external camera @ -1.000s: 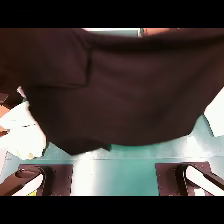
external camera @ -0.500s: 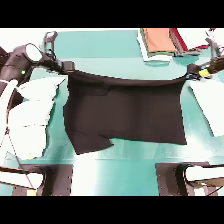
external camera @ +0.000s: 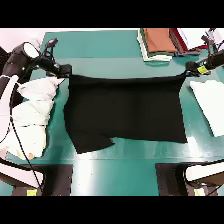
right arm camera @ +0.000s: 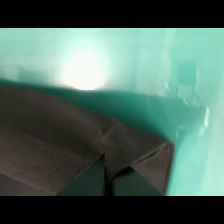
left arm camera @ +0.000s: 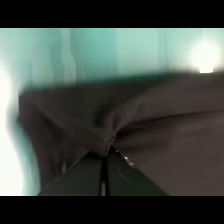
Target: Fold the shirts.
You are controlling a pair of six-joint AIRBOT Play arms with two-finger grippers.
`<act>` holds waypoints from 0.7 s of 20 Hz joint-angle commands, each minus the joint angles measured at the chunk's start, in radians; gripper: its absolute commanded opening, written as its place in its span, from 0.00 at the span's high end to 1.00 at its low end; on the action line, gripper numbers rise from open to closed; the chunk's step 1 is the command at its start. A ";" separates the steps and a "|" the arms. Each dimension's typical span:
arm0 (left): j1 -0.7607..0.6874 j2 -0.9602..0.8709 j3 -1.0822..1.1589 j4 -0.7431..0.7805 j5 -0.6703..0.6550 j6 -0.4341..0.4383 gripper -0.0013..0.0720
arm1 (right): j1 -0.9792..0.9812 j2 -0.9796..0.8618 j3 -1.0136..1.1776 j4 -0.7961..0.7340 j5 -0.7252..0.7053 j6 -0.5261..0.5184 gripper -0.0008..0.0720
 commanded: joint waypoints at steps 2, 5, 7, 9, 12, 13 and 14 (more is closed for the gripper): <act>0.005 -0.004 -0.075 0.020 -0.129 0.027 0.95 | 0.000 0.077 -0.168 -0.066 0.017 -0.003 0.97; 0.005 -0.004 -0.153 0.012 -0.117 0.027 0.95 | 0.000 0.155 -0.365 -0.064 -0.094 -0.003 0.96; 0.005 -0.004 -0.194 0.012 -0.113 0.027 0.92 | 0.000 0.189 -0.447 -0.056 -0.139 -0.001 0.96; 0.005 -0.003 -0.204 0.017 -0.105 0.005 0.19 | 0.000 0.199 -0.473 -0.056 -0.150 0.011 0.37; 0.005 0.061 -0.206 0.027 -0.113 -0.029 0.25 | 0.000 0.222 -0.472 0.017 -0.089 0.014 0.29; 0.005 0.107 -0.223 0.046 -0.125 -0.029 0.25 | 0.000 0.246 -0.473 0.028 -0.068 0.013 0.29; 0.005 0.158 -0.258 0.073 -0.134 -0.029 0.25 | 0.000 0.281 -0.474 0.035 -0.043 0.003 0.29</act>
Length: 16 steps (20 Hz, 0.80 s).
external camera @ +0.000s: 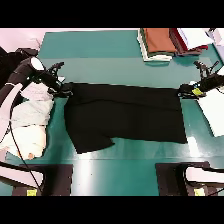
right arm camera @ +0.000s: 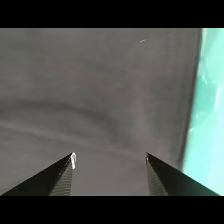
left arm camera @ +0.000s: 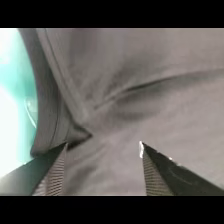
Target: Fold the shirts.
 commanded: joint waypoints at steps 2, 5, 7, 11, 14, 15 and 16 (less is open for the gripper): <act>0.001 0.221 -0.188 0.066 -0.031 -0.014 0.25 | 0.000 0.147 -0.045 0.076 0.050 -0.025 0.36; 0.001 0.444 -0.484 0.062 0.008 -0.016 0.25 | 0.000 0.279 -0.121 0.119 0.014 -0.025 0.37; 0.001 0.576 -0.671 0.056 0.046 -0.055 0.25 | 0.000 0.351 -0.172 0.138 0.007 -0.025 0.37; 0.001 0.659 -0.885 -0.055 0.116 -0.063 0.25 | 0.000 0.405 -0.197 0.138 0.003 -0.025 0.37; 0.000 0.656 -0.958 -0.261 0.196 0.040 0.25 | 0.000 0.424 -0.197 0.139 0.001 -0.024 0.37; -0.010 0.656 -0.969 -0.307 0.221 0.058 0.25 | 0.000 0.425 -0.196 0.139 0.003 -0.024 0.37; -0.035 0.656 -0.975 -0.321 0.244 0.059 0.25 | 0.000 0.425 -0.196 0.138 0.008 -0.024 0.37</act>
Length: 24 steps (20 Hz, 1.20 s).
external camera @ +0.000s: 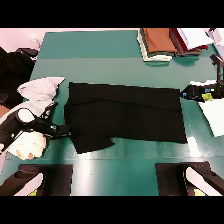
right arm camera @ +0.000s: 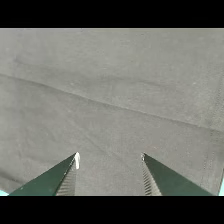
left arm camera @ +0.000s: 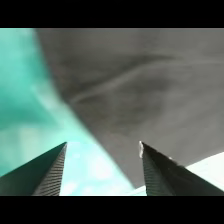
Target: Fold the shirts.
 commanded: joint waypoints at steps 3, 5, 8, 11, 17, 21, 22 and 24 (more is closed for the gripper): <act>-0.110 0.014 -0.069 -0.141 0.123 0.030 0.25 | 0.000 0.016 -0.004 0.002 0.016 0.000 0.37; -0.116 0.014 -0.060 -0.139 0.114 0.026 0.58 | -0.003 0.016 -0.005 -0.002 0.034 0.000 0.37; -0.115 0.018 0.008 -0.100 0.040 0.027 0.92 | -0.066 0.016 -0.005 -0.008 0.097 0.000 0.37; -0.115 0.018 0.080 -0.040 0.006 0.016 0.95 | -0.159 0.016 -0.006 -0.011 0.148 0.000 0.37; -0.115 0.018 0.099 0.154 -0.074 -0.055 0.17 | -0.299 0.069 -0.210 -0.051 0.110 0.000 0.37; -0.115 0.014 0.043 0.124 0.013 -0.081 0.17 | -0.300 0.081 -0.294 -0.024 0.092 -0.009 0.37; -0.115 0.012 0.016 0.091 0.045 -0.080 0.17 | -0.300 0.081 -0.295 -0.017 0.087 -0.009 0.37; -0.115 0.012 -0.036 0.006 0.097 -0.054 0.17 | -0.299 0.081 -0.292 0.014 0.077 -0.010 0.37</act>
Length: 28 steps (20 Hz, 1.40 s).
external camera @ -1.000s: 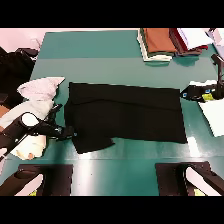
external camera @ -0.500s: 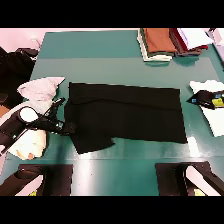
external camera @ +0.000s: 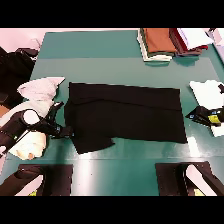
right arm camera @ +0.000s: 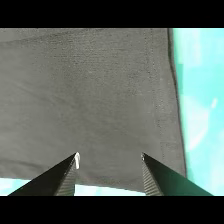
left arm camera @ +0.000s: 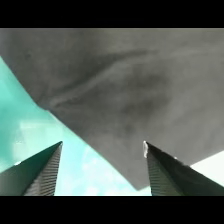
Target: Fold the shirts.
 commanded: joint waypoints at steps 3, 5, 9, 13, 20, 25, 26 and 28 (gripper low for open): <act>-0.001 -0.001 -0.085 -0.182 0.121 0.056 0.17 | -0.004 0.004 -0.021 0.071 -0.023 -0.010 0.37; -0.001 -0.001 -0.085 -0.193 0.132 0.057 0.46 | -0.004 0.004 -0.021 0.072 -0.021 -0.010 0.37; -0.001 0.006 -0.047 -0.182 0.095 0.072 0.95 | -0.005 0.004 -0.023 -0.016 0.013 -0.011 0.37; -0.001 0.006 0.059 -0.140 0.014 0.095 0.95 | -0.042 0.004 -0.087 -0.254 0.084 -0.009 0.36; -0.001 0.005 0.076 -0.140 0.027 0.105 0.95 | -0.140 -0.114 -0.316 -0.078 -0.060 -0.023 0.29; -0.001 0.005 0.078 -0.138 0.012 0.105 0.95 | -0.001 -0.164 -0.258 -0.013 -0.129 -0.027 0.67; -0.001 0.005 0.085 -0.122 -0.007 0.105 0.95 | 0.029 -0.149 -0.241 -0.021 -0.129 -0.028 0.82; -0.001 0.013 0.111 -0.072 -0.069 0.097 0.95 | 0.077 -0.101 -0.207 -0.038 -0.118 -0.027 0.96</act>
